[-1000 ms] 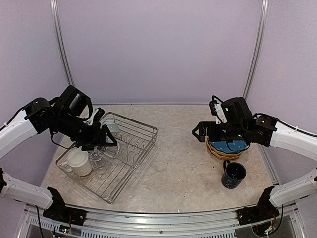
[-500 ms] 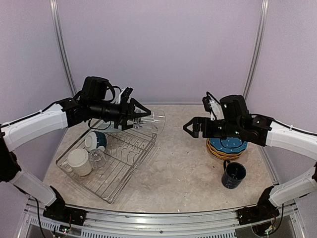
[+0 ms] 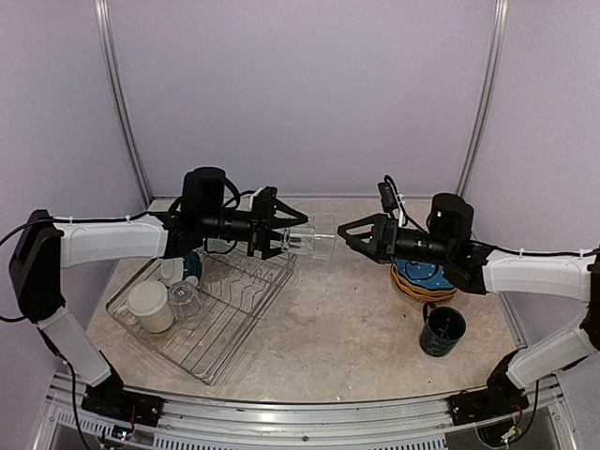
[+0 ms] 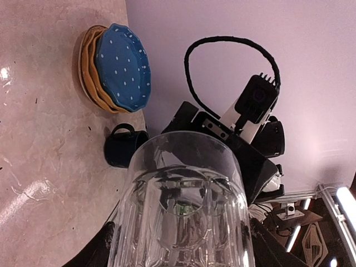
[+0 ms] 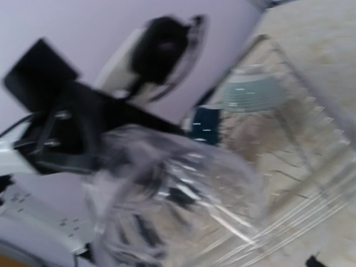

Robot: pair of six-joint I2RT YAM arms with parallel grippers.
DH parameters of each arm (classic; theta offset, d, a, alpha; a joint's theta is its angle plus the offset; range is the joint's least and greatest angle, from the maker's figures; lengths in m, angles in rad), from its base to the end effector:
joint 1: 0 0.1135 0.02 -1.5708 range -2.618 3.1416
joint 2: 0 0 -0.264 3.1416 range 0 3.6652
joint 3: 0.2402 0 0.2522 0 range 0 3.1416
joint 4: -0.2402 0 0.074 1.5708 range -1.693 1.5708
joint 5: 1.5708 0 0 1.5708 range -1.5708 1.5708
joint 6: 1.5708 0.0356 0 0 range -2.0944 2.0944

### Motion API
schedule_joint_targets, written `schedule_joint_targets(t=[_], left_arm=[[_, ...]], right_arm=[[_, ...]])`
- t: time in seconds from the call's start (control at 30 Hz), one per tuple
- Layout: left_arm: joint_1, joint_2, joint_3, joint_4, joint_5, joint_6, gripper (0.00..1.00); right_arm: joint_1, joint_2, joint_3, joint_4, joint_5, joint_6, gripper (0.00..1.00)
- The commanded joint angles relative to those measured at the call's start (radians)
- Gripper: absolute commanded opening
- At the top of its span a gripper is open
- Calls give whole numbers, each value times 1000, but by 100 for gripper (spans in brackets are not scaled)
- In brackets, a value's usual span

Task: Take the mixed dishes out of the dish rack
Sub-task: Pass from the left arm to the right

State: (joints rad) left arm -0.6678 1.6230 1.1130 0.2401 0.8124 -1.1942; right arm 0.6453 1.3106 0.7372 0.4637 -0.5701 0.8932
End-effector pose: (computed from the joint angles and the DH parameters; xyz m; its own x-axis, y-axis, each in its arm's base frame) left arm 0.2759 -0.2505 0.2837 -0.9839 -0.0385 -0.1744 0.1640 0.1928 -0.9674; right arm 0.2231 0.1920 0.2747 -0.7832 0.2313 -0.5771 -0.5180 0.2707 0.8114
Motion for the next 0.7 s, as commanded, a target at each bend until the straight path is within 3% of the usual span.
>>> schedule_joint_targets(t=[0.0, 0.07, 0.37, 0.5, 0.53, 0.57, 0.67], left_arm=[[-9, 55, -7, 199, 61, -113, 28], [-15, 71, 3, 214, 66, -123, 27], [-36, 103, 13, 248, 81, -145, 27], [-36, 91, -5, 255, 84, -140, 30], [-36, 84, -10, 256, 85, -134, 34], [-36, 79, -15, 258, 86, -127, 41], [-32, 55, -33, 254, 90, -89, 64]], right_arm=[[39, 43, 27, 211, -110, 51, 96], [58, 66, 40, 222, -102, 54, 93], [101, 146, 23, 393, -103, 132, 43], [102, 127, 10, 392, -79, 124, 20], [102, 119, 12, 379, -73, 115, 8], [101, 115, 15, 363, -67, 107, 1], [97, 93, 25, 302, -51, 76, 0]])
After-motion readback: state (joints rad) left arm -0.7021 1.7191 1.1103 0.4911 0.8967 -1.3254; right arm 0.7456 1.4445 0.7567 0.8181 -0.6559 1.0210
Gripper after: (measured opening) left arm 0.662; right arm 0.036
